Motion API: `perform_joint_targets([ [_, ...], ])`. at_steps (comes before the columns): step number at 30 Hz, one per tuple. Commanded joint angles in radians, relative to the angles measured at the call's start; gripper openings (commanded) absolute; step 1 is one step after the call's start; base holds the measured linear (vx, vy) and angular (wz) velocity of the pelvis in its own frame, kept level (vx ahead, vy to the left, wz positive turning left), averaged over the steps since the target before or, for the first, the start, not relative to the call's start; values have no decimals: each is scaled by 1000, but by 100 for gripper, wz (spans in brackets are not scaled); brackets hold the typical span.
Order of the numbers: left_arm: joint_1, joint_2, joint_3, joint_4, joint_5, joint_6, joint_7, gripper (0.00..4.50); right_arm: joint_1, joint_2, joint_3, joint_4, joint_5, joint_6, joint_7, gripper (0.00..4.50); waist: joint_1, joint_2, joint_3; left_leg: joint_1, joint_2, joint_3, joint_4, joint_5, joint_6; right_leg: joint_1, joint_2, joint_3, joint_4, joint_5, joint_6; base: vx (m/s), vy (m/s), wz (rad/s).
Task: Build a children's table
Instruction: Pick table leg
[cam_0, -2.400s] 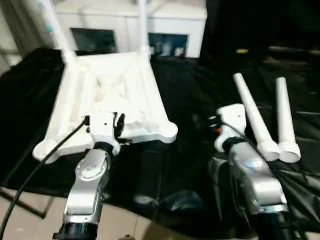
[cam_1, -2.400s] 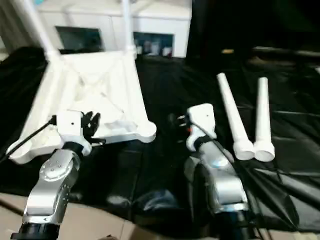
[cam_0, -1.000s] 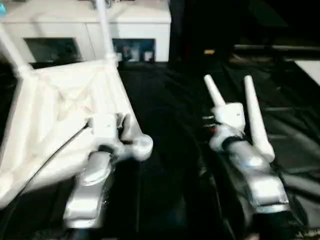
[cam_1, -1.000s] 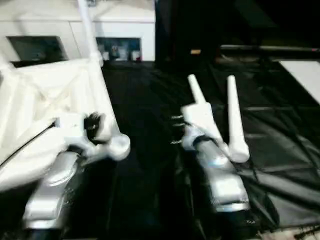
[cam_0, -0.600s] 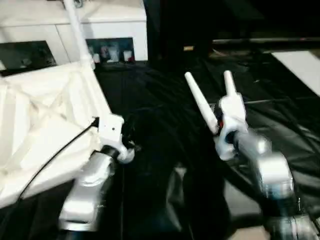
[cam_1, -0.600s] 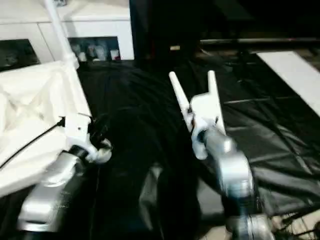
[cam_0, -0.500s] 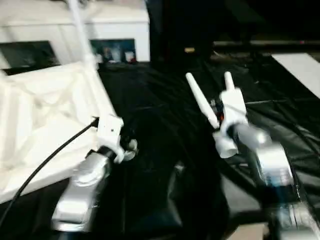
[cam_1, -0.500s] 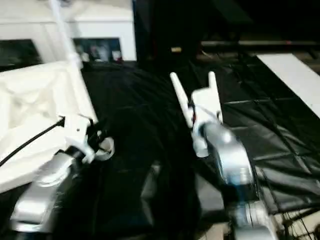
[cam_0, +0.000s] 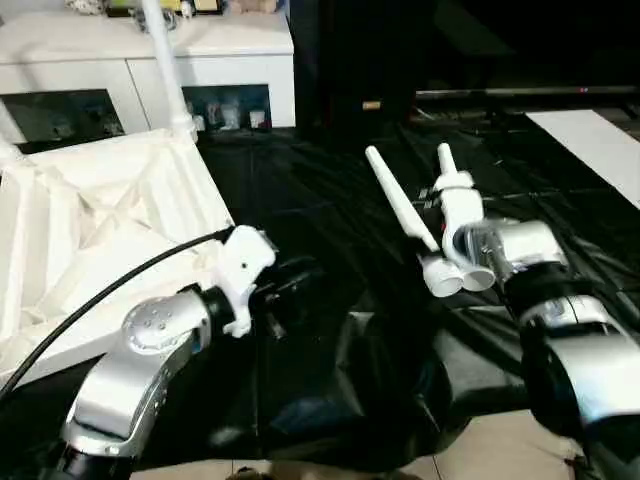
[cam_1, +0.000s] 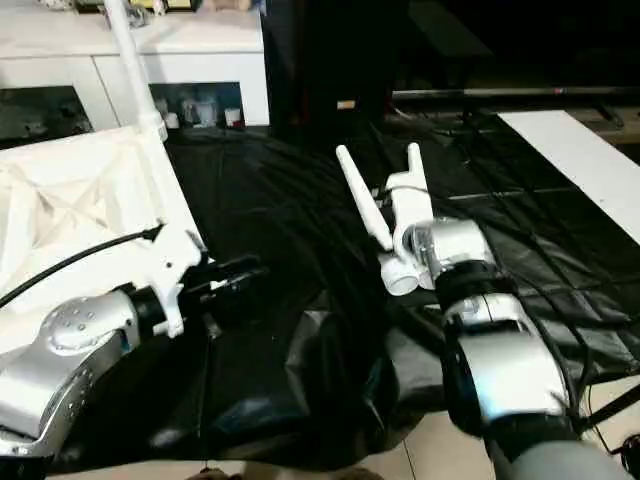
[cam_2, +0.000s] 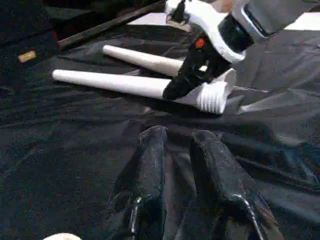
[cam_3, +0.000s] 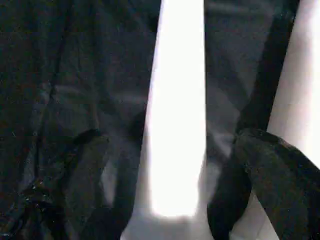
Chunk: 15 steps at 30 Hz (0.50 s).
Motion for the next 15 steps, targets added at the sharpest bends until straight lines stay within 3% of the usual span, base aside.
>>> perform_joint_targets([
  [1,1,13,-17,-33,-1,18,-5,103,-41,4,12,63,-20,-22,19,444,2,-18,-60,32,55,-17,-80,-513,-58,10,-57,14,-103,-540,-162,0,0,0],
  [4,7,15,-19,-45,1,25,-7,103,-57,6,30,105,-38,-27,38,444,2,-13,-60,29,57,-15,-83,-514,-60,11,-56,12,-100,-537,-161,0,0,0],
  [6,11,15,-18,-55,2,35,-6,103,-74,7,48,145,-58,-42,51,418,2,-21,-60,31,59,-12,-83,-519,-61,7,-57,10,-100,-539,-158,0,0,0],
  [14,12,19,-30,-61,4,42,13,103,-95,10,54,227,-76,-57,83,368,7,-20,-60,31,63,-6,-84,-513,-59,9,-63,5,-98,-490,-178,0,0,0],
  [15,12,17,-31,-63,4,44,15,103,-98,10,52,236,-76,-56,90,340,9,-21,-60,31,64,-5,-84,-502,-57,10,-64,5,-98,-486,-180,0,0,0],
])
